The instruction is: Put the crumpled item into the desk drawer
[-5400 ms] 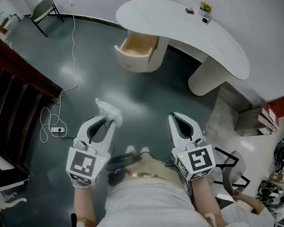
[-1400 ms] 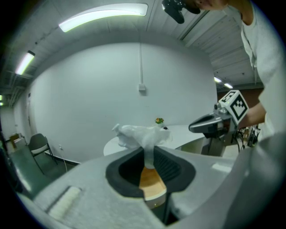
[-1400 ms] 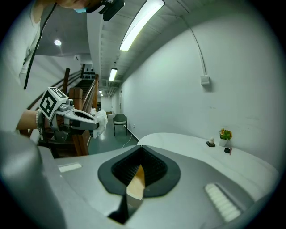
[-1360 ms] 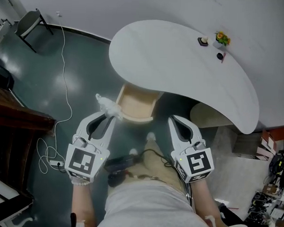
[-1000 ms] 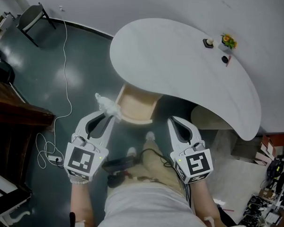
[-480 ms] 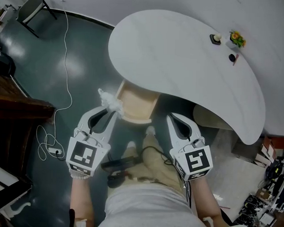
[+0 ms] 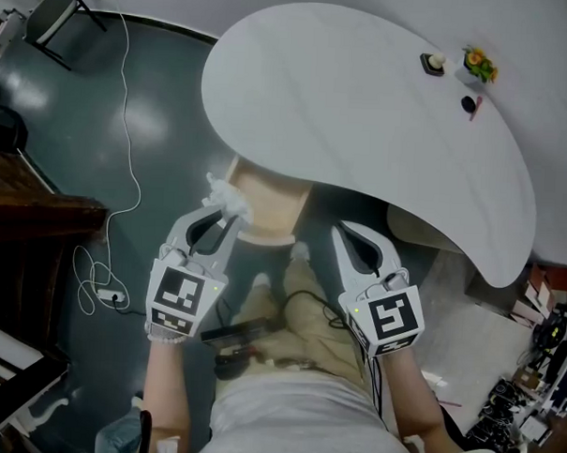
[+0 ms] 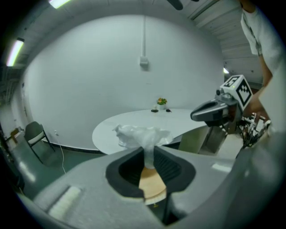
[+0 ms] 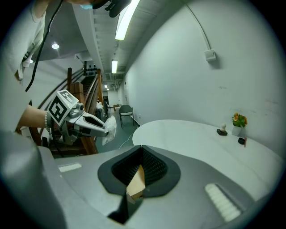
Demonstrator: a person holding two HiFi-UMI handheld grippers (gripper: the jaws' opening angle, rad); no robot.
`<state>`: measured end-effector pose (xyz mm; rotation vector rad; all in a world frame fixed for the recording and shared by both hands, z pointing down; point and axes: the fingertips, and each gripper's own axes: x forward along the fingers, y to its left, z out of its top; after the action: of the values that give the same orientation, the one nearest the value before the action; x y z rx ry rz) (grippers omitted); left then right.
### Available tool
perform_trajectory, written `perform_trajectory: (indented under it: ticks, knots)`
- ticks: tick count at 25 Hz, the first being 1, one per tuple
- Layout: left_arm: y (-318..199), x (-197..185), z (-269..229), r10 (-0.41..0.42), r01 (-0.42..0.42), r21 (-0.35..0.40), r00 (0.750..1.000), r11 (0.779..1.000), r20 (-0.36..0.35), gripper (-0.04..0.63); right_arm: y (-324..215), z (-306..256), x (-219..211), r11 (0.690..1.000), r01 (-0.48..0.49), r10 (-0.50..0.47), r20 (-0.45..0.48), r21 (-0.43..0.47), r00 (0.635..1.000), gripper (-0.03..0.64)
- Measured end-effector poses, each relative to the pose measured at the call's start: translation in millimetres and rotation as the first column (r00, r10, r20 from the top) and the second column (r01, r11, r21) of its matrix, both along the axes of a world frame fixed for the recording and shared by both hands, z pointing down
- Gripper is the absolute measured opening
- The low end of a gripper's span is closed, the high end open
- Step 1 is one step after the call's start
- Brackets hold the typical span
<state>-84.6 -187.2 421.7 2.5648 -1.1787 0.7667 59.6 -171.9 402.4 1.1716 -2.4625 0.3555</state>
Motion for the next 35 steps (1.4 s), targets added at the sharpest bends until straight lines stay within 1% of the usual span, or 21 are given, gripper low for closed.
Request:
perform_trajectory:
  ticks: [4,14,19,23,25,27,30,35]
  knots:
    - [-4.8,10.1,26.2,0.017,-0.015,-0.045,0.999,0.999,0.030,0.058,-7.2,8.2,10.6,1.000,-0.006,0.006,0.001,-0.014,1.000,0.005]
    - [-11.2,24.6,90.6,0.036,-0.020,-0.149,0.994,0.989,0.104,0.058,-16.3,23.1,33.0,0.999,-0.011,0.012,0.003,-0.044,1.000,0.005]
    - [-15.2,32.5,129.4,0.086,-0.049,-0.210,0.982,0.976,0.170,0.058,-19.4,32.2,41.8,0.999,0.001,0.000,0.005,-0.049,1.000,0.005]
    - [-15.5,36.3,157.0,0.131,-0.072,-0.267,0.969,0.961,0.211,0.060,-20.3,39.2,45.6,0.998,0.005,-0.004,0.007,-0.057,1.000,0.005]
    - [-15.8,39.0,169.5,0.162,-0.090,-0.291,0.959,0.953,0.234,0.060,-20.7,42.1,47.6,0.998,0.003,-0.002,0.008,-0.061,1.000,0.005]
    - [-16.3,40.7,181.4,0.200,-0.111,-0.314,0.943,0.943,0.267,0.060,-21.6,44.8,49.3,0.998,0.000,0.000,0.010,-0.065,1.000,0.005]
    - [-17.3,43.4,198.3,0.263,-0.144,-0.355,0.913,0.924,0.313,0.061,-23.4,49.5,52.9,0.998,-0.005,0.006,0.013,-0.069,1.000,0.005]
    - [-21.9,51.3,223.0,0.362,-0.194,-0.426,0.859,0.884,0.361,0.061,-24.3,56.4,59.8,0.996,-0.021,0.022,0.013,-0.083,1.000,0.005]
